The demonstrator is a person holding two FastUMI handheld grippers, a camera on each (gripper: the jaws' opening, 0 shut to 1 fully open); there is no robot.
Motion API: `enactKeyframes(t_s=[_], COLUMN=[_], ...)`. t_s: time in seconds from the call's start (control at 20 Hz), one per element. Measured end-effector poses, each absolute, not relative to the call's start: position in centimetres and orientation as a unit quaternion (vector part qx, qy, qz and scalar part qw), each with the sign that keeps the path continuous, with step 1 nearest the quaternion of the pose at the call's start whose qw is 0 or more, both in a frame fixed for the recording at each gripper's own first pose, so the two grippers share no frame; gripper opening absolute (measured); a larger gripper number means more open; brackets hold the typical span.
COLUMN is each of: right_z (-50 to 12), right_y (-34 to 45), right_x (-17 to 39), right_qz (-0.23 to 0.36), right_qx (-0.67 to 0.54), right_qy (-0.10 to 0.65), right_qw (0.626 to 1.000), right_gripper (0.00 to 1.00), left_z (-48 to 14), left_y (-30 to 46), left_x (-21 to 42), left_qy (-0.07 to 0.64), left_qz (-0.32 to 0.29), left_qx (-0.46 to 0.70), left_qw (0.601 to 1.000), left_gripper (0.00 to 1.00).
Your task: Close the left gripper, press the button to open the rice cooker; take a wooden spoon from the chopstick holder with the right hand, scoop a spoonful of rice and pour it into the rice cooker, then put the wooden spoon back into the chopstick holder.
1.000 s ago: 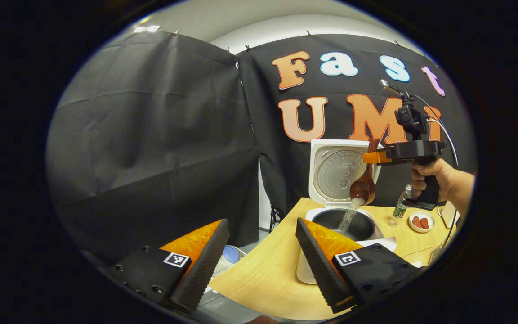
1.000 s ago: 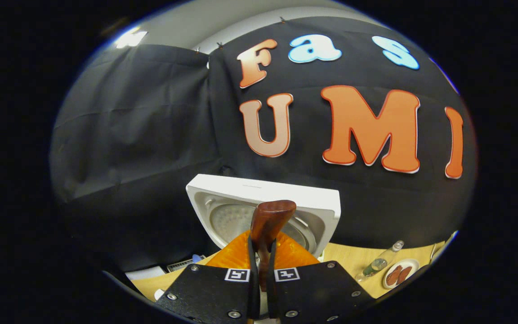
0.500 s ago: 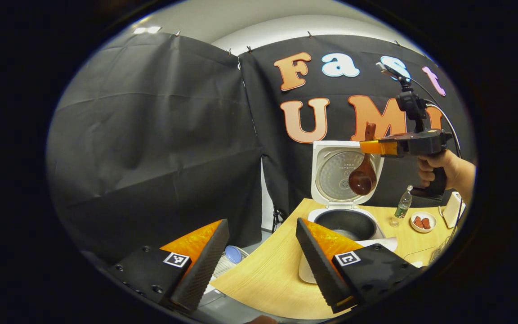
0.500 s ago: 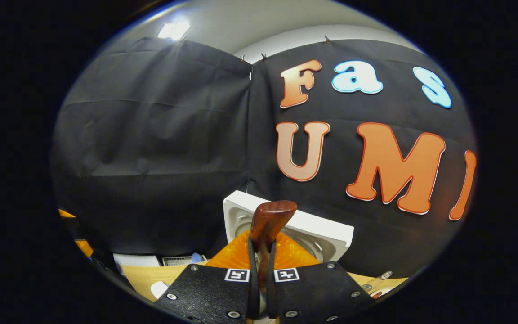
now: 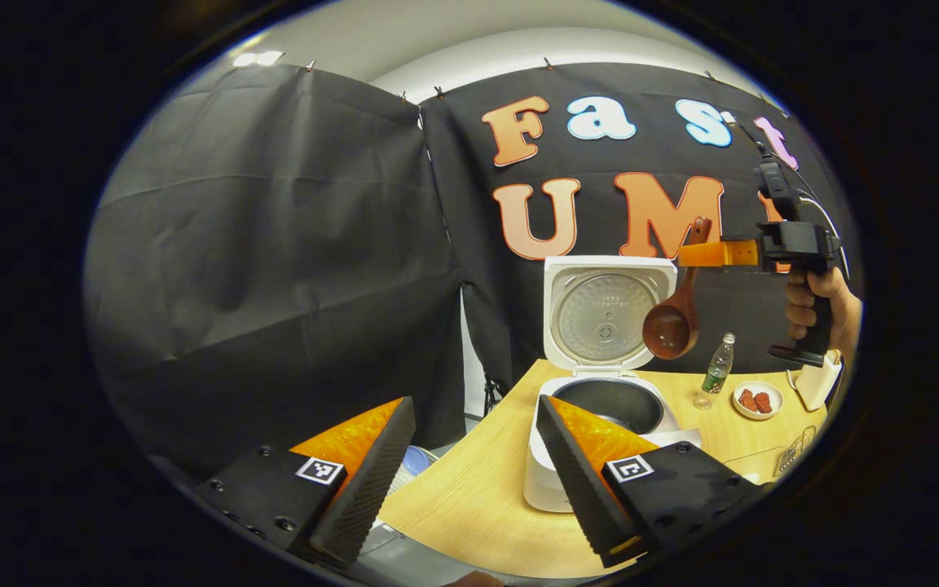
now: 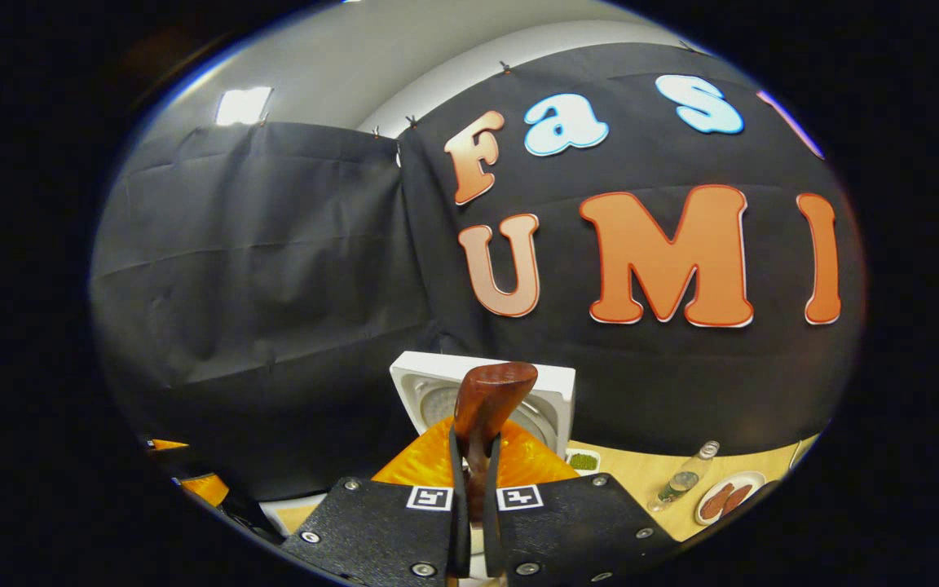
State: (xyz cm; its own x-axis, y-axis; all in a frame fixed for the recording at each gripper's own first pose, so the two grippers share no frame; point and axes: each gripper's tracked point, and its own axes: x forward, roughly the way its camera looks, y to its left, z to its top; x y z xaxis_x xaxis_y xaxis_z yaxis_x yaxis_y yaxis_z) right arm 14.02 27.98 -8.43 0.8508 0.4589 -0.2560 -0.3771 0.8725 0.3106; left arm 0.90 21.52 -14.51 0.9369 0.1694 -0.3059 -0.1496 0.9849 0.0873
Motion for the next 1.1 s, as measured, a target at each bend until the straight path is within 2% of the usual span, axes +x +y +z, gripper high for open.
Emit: enactKeyframes(t_s=[0.1, 0.2, 0.25, 0.35, 0.6, 0.65, 0.7, 0.75, 0.8, 0.9, 1.1], right_z=[-9.1, -9.7, -10.1, -11.3, -14.0, -14.3, -14.7, -15.1, -15.4, -15.6, -17.0], right_y=[25.3, 22.1, 20.4, 17.1, 8.2, 6.4, 4.7, 3.1, 1.8, -0.8, -6.0], right_x=[12.4, 10.8, 9.9, 8.1, 3.7, 2.8, 2.1, 1.3, 0.5, -1.1, -3.9], right_qz=[0.204, 0.183, 0.171, 0.147, 0.077, 0.062, 0.048, 0.034, 0.022, 0.001, -0.043], right_qx=[0.138, 0.150, 0.157, 0.164, 0.173, 0.175, 0.178, 0.182, 0.184, 0.186, 0.180], right_qy=[0.175, 0.183, 0.186, 0.198, 0.215, 0.216, 0.218, 0.219, 0.220, 0.220, 0.221], right_qw=[0.953, 0.954, 0.955, 0.955, 0.958, 0.958, 0.958, 0.958, 0.958, 0.958, 0.958], right_gripper=[0.06, 0.06, 0.06, 0.06, 0.06, 0.06, 0.06, 0.06, 0.06, 0.06, 0.07], left_z=[-14.3, -14.4, -14.6, -14.8, -14.8, -15.0, -15.1, -15.2, -15.1, -15.1, -14.5], left_y=[20.1, 18.4, 17.5, 15.3, 9.8, 8.7, 7.5, 6.5, 5.4, 3.5, 0.5], left_x=[0.6, 0.2, 0.0, -0.3, -1.0, -1.1, -1.2, -1.3, -1.4, -1.4, -1.5], left_qy=[0.158, 0.162, 0.164, 0.166, 0.170, 0.173, 0.176, 0.178, 0.178, 0.179, 0.176], left_qz=[0.076, 0.066, 0.060, 0.043, 0.005, -0.002, -0.009, -0.016, -0.023, -0.037, -0.054], left_qx=[0.029, 0.025, 0.028, 0.042, 0.047, 0.044, 0.041, 0.041, 0.043, 0.044, 0.041], left_qw=[0.984, 0.984, 0.984, 0.984, 0.984, 0.984, 0.984, 0.983, 0.983, 0.982, 0.982], left_gripper=[1.00, 1.00, 0.96, 1.00, 1.00, 0.96, 1.00, 0.97, 1.00, 0.97, 1.00])
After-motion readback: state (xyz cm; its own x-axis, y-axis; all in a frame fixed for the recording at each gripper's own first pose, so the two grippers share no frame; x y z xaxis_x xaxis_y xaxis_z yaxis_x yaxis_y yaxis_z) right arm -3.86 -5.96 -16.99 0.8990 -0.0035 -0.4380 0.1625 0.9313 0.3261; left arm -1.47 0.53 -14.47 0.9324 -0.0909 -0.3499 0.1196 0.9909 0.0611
